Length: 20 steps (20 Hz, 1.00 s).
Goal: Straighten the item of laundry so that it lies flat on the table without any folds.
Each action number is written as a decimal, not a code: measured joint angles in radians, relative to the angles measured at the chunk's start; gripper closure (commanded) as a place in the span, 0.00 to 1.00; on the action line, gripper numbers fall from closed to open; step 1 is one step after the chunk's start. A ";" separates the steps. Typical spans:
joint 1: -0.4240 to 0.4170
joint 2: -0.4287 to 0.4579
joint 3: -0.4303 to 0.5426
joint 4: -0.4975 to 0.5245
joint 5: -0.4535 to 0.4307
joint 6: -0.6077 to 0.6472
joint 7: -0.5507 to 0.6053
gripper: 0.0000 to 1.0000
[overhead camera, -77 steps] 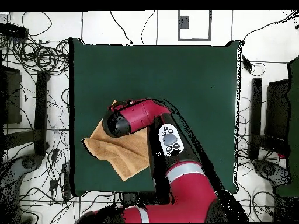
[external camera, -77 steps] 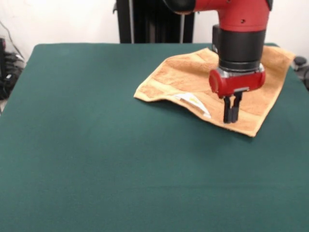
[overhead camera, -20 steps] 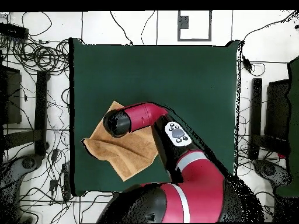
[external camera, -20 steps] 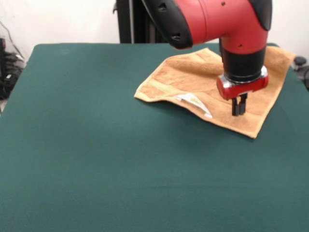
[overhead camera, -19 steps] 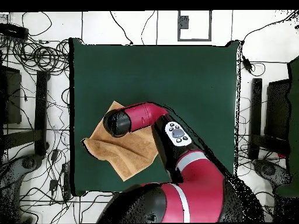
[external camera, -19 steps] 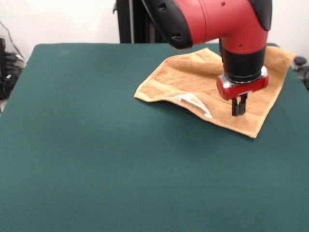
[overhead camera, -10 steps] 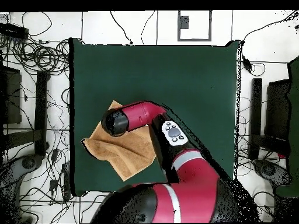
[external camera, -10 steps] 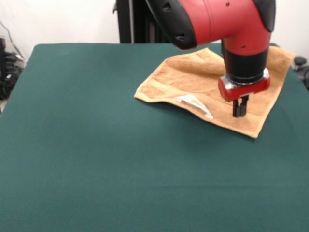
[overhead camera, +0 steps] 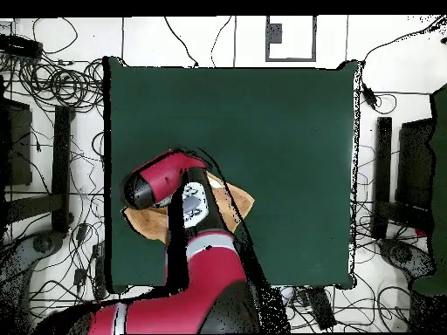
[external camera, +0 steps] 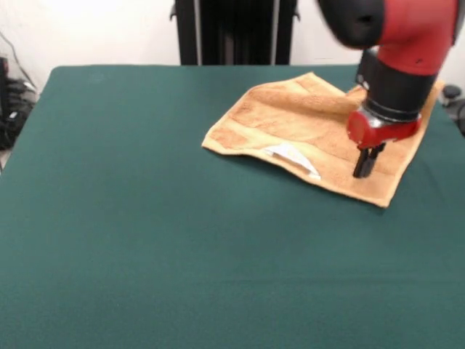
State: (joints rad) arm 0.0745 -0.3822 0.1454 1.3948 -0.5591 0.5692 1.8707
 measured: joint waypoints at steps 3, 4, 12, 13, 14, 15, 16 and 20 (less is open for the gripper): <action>0.053 0.013 -0.051 -0.027 -0.001 0.000 0.016 1.00; 0.070 0.018 -0.068 -0.036 -0.001 0.001 0.022 1.00; -0.092 -0.001 0.047 0.024 0.061 -0.053 0.023 1.00; -0.136 -0.003 0.080 0.041 0.063 -0.076 0.023 1.00; -0.181 -0.006 0.113 0.058 0.065 -0.098 0.023 1.00; -0.217 -0.003 0.135 0.069 0.064 -0.129 0.023 1.00; -0.253 -0.001 0.156 0.079 0.063 -0.160 0.023 1.00; -0.383 0.019 0.220 0.107 0.045 -0.329 0.023 1.00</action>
State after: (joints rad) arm -0.3082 -0.3632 0.3653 1.5021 -0.5143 0.2405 1.8938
